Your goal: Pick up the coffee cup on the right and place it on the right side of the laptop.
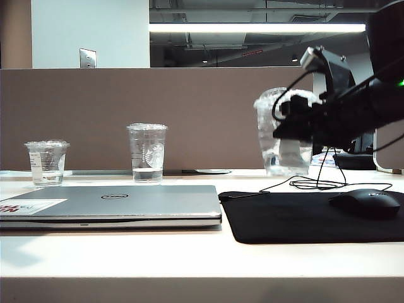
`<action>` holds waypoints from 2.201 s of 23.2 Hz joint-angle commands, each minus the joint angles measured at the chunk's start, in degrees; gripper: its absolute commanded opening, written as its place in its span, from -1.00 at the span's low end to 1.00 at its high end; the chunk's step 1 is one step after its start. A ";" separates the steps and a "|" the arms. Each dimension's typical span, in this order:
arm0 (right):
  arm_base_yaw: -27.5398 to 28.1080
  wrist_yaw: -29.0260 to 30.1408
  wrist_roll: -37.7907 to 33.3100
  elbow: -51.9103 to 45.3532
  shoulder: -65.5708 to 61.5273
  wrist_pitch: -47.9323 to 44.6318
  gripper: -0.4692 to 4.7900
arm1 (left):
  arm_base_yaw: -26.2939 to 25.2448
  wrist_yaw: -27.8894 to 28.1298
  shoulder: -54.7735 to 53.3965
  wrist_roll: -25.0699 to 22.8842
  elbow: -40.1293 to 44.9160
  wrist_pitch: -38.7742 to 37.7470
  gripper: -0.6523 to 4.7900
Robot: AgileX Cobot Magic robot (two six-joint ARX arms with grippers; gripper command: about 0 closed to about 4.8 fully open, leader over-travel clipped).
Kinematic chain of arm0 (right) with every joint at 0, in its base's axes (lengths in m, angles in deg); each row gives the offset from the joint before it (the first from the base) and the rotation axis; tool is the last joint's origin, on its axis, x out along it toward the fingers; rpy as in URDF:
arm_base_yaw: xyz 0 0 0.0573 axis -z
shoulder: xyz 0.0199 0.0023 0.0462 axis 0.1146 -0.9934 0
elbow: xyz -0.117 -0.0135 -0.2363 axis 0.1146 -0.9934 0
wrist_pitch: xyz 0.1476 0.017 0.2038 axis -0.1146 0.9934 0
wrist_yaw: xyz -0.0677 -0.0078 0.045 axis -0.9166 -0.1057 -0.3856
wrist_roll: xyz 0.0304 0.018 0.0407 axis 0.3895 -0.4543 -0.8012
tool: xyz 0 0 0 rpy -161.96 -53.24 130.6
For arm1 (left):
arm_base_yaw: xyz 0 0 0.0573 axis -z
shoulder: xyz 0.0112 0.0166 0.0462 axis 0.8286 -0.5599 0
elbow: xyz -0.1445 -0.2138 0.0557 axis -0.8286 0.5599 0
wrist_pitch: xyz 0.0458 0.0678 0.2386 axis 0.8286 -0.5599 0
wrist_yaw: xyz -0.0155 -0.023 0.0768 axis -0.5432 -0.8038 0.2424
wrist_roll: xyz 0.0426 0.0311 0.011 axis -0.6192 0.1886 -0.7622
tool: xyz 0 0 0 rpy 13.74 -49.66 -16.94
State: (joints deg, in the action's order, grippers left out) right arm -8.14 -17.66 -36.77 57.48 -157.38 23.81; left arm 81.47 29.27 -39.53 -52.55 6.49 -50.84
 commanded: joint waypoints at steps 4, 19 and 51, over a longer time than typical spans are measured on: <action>-0.15 0.28 -0.04 0.22 -4.68 -6.78 0.07 | -0.09 -0.26 0.09 -0.20 -0.37 0.52 -0.78; -2.36 0.98 -0.02 -5.33 -5.60 -10.27 0.07 | -0.11 -0.15 0.09 -0.22 -0.37 0.52 -0.78; -2.25 3.04 0.07 -10.27 1.53 -6.29 1.00 | -0.11 -0.09 0.09 -0.22 -0.37 0.52 -0.78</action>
State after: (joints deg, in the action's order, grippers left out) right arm -10.39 -14.64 -36.77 47.84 -157.05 17.62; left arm 81.45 29.31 -39.51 -52.53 6.49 -50.84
